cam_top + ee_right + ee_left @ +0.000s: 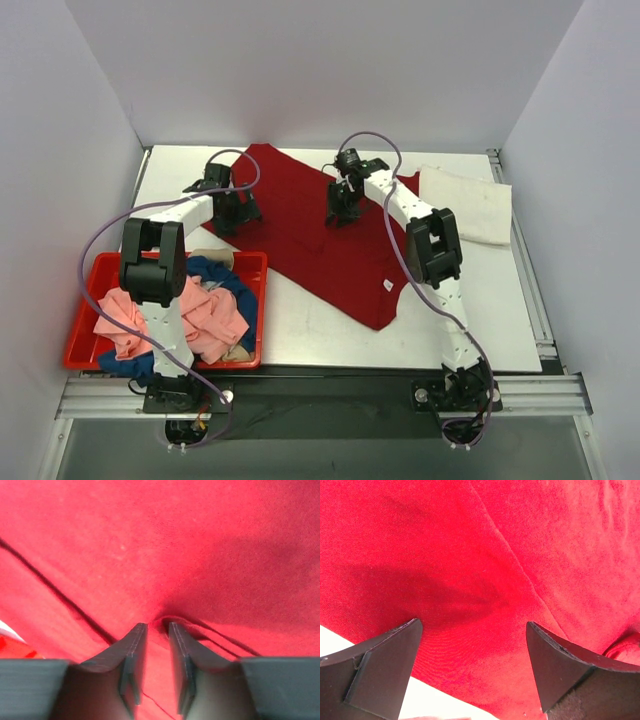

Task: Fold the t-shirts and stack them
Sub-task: Fold the flattened tshirt in 1/3 of the way

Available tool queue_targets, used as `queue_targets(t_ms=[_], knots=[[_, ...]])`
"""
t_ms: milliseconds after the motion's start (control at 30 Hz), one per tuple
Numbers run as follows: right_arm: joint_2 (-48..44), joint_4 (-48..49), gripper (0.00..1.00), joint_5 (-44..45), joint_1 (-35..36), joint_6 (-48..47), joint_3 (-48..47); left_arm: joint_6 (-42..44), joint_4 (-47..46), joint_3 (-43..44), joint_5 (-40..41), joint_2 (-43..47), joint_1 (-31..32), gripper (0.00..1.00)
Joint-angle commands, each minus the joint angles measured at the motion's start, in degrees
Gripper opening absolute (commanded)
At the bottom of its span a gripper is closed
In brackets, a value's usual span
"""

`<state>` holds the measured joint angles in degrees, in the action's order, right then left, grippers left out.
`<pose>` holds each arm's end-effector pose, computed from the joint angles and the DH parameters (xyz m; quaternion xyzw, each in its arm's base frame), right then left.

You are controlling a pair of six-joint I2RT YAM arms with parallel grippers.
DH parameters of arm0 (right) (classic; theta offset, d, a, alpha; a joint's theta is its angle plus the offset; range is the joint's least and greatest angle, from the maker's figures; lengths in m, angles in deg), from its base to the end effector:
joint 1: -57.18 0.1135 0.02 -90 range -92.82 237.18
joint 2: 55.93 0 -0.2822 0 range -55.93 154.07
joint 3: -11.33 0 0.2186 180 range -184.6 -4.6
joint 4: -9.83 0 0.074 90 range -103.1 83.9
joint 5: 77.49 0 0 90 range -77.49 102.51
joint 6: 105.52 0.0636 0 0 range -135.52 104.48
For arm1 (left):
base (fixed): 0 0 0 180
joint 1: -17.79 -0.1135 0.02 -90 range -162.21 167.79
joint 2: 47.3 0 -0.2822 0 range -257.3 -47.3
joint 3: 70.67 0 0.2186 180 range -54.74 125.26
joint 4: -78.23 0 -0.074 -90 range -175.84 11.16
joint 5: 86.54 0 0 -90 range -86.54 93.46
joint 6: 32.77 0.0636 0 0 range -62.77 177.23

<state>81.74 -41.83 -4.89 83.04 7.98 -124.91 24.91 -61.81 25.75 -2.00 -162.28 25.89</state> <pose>0.4669 0.2474 0.1904 -0.0672 0.9365 0.2610 0.2244 0.4131 -0.0649 0.1826 -0.1891 0.9427 -0.1366 0.2384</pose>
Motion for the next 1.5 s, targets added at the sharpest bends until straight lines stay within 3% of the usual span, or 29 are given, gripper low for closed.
queue_targets(t_ms=[0, 167, 300, 400, 633, 767, 967, 1100, 1467], knots=[[-0.03, -0.75, 0.36, 0.62, -0.47, 1.54, -3.26, 0.94, 5.76, -1.74, 0.8, -0.34, -0.63, 0.97], [-3.19, 1.18, 0.61, -1.82, -1.87, 1.37, -3.7, 1.03, 6.2, -0.07, 0.97, 0.46, -0.54, 0.97], [-5.82, 1.36, 0.67, -4.65, -3.63, 0.23, -2.75, 1.73, 7.26, 2.82, 1.85, 1.33, -0.19, 0.97], [-10.21, 1.36, 0.68, -4.74, -4.94, -1.35, 1.64, 2.17, 7.35, 6.16, 2.29, 1.42, 0.16, 0.97], [-22.69, 5.4, 0.67, -1.66, -6.09, -2.77, 25.1, 2.08, 4.45, 14.34, 1.5, -4.28, 0.69, 0.97], [-23.85, 7.95, 0.66, -0.79, -6.18, -2.15, 34.07, 2.17, -0.2, 15.4, -0.35, -8.58, 0.69, 0.97], [-21.39, 10.5, 0.65, 0.53, -6.09, -0.83, 36.81, 3.57, -4.08, 13.74, 0.53, -10.62, 0.43, 0.97], [-20.33, 10.06, 0.65, 0.71, -6.01, 0.39, 39.09, 2.96, -1.37, 11.54, 2.89, -10.53, -0.89, 0.97], [-25.51, 7.07, 0.64, -0.34, -4.07, 3.47, 52.0, 2.7, -0.74, 2.4, 1.06, -6.67, -2.56, 0.97]])
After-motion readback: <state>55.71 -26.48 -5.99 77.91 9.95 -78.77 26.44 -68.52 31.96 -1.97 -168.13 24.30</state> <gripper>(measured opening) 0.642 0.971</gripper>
